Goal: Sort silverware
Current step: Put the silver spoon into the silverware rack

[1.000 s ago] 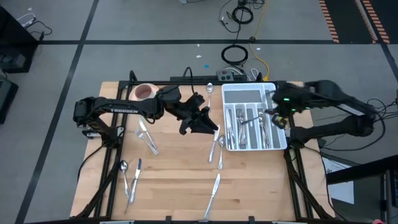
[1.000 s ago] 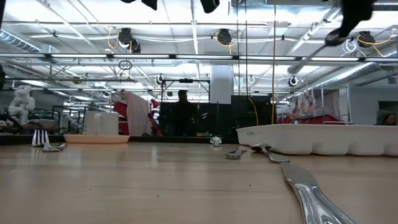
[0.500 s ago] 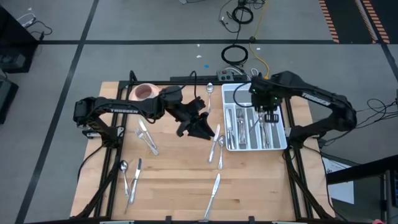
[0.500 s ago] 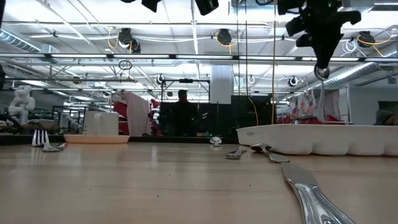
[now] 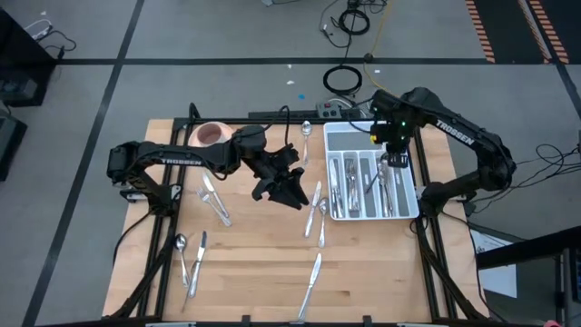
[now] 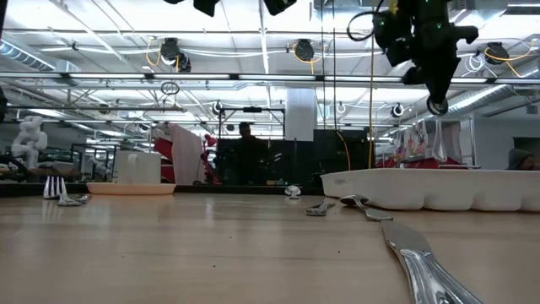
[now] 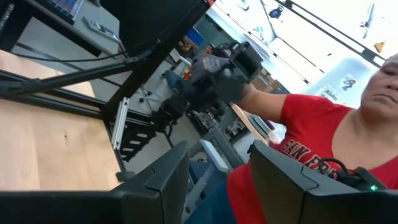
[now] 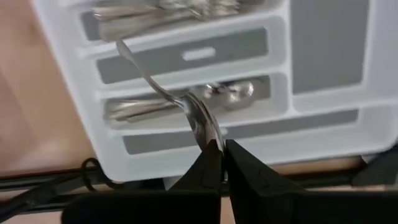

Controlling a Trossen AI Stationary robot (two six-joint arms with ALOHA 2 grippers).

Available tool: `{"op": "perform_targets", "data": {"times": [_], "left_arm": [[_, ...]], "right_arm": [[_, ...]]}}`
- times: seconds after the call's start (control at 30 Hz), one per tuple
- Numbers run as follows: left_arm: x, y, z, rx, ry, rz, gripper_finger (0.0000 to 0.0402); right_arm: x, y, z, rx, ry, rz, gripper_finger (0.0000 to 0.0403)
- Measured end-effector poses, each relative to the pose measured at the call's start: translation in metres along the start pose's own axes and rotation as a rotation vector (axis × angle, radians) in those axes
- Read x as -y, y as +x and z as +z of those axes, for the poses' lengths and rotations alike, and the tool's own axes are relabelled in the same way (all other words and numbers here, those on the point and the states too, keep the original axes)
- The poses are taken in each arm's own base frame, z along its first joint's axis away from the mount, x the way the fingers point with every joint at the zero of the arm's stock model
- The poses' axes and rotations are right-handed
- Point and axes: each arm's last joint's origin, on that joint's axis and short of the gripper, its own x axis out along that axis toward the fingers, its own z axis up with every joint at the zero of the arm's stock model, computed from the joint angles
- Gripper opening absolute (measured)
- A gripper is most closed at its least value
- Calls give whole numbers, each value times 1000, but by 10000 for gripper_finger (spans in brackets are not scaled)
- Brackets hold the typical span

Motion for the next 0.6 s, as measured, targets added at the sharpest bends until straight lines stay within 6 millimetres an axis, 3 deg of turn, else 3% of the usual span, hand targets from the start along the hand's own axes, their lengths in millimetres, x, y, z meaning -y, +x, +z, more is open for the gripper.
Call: {"op": "perform_targets", "data": {"times": [0.13,0.27,0.43,0.6], "left_arm": [[-1,-3,1,-19,1,-20,173],[-3,-9,3,-34,1,-35,173],[-8,-16,4,-51,-12,-34,173],[-11,-22,7,-41,10,-26,173]], "right_arm": [[15,13,-11,-52,59,19,0],[20,41,-25,-153,66,78,0],[15,69,-36,-248,33,161,0],[12,79,-39,-334,-69,130,0]]}}
